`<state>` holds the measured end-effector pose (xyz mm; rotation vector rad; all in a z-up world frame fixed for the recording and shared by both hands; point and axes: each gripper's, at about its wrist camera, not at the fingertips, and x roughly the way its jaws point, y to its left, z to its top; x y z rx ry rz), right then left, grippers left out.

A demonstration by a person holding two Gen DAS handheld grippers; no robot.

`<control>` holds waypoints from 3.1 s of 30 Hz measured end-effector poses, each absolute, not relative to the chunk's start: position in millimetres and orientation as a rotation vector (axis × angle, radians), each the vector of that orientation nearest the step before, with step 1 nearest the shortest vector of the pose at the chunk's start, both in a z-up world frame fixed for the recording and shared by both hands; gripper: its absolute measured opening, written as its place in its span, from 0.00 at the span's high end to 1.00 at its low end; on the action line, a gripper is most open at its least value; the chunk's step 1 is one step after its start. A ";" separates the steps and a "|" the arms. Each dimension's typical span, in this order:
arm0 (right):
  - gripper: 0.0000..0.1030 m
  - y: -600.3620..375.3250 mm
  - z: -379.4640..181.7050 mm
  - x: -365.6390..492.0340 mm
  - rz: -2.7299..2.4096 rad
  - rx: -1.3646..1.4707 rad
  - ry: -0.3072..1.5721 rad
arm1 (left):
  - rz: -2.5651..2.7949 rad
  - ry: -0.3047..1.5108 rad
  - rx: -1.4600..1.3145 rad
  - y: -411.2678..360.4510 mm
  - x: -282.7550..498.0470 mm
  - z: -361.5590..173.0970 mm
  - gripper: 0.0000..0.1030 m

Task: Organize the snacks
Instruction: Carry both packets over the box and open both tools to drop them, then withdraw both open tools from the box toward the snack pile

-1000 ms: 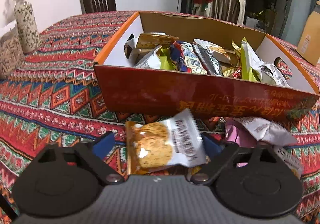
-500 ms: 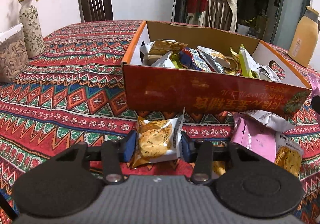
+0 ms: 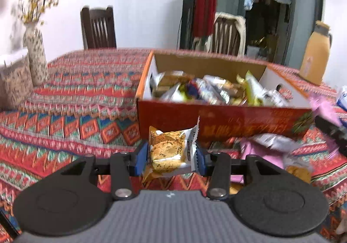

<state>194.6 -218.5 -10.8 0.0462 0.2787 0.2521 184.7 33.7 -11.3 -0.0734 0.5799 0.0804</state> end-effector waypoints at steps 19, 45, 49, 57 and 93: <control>0.41 -173.6 59.3 279.9 0.267 -0.055 0.176 | 0.059 0.341 -0.092 17.8 259.6 71.8 0.55; 0.14 -175.0 22.7 312.1 0.271 0.013 0.298 | 0.138 0.337 -0.110 28.9 285.4 24.6 0.00; 0.00 -179.7 20.5 313.3 0.238 0.040 0.296 | 0.153 0.337 -0.127 31.7 285.5 25.4 0.00; 0.00 -181.6 16.6 313.5 0.215 0.041 0.315 | 0.153 0.358 -0.125 30.3 286.7 21.3 0.00; 0.00 -217.4 19.1 213.4 0.190 -0.034 0.239 | 0.156 0.361 -0.028 44.5 201.2 9.1 0.00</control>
